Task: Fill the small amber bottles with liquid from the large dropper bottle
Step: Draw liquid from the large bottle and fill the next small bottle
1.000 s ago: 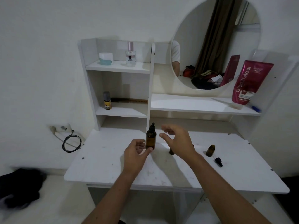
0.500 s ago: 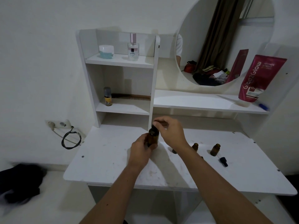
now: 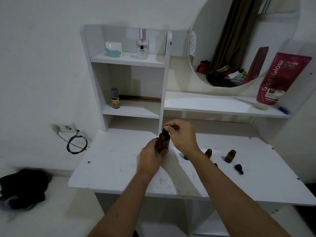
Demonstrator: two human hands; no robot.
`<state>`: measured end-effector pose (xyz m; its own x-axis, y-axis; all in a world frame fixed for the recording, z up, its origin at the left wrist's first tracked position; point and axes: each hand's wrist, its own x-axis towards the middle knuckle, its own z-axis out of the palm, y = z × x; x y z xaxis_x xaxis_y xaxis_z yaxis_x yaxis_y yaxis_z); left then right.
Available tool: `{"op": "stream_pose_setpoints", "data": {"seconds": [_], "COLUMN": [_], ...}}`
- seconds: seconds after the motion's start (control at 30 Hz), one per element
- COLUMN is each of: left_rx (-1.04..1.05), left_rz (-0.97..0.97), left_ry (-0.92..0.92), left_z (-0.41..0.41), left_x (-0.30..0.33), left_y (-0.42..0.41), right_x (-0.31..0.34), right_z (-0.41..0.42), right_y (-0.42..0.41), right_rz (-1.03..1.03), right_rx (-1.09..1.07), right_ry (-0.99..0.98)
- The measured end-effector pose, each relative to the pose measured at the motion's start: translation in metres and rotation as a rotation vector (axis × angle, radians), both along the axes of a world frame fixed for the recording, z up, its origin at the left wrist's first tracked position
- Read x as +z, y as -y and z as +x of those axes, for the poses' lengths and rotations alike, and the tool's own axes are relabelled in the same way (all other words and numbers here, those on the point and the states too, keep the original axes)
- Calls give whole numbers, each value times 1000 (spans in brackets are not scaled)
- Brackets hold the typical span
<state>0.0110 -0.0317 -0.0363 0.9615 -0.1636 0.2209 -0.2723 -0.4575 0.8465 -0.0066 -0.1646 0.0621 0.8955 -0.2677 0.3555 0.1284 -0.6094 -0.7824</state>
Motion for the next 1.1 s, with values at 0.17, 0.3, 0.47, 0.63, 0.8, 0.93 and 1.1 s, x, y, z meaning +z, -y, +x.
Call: {"op": "stream_pose_setpoints", "data": {"seconds": [0.17,0.3,0.47,0.63,0.8,0.93,1.1], "left_rx": [11,-1,27,131,53,-143,-228], "left_rz": [61,58,26,-115,-180,-203,-153], "left_ry": [14,12,-51,-32,-27,-23,-37], "left_z": [-1,-3,-10,-39,-74,-84,-87], "left_x": [1,1,4,5,5,4,4], "left_y": [0,0,-1,3,38,77,117], "right_x": [10,30,54,53,38,21,10], "right_z": [-4,-8,-23,-56,-87,-106,-114], "right_y": [1,5,14,47,88,114,132], "right_rz": [20,68,146,179,212,202,163], "right_rx": [48,39,25,-38,-163,-265,-294], "right_ry": [-28,30,186,255,219,183,169]}}
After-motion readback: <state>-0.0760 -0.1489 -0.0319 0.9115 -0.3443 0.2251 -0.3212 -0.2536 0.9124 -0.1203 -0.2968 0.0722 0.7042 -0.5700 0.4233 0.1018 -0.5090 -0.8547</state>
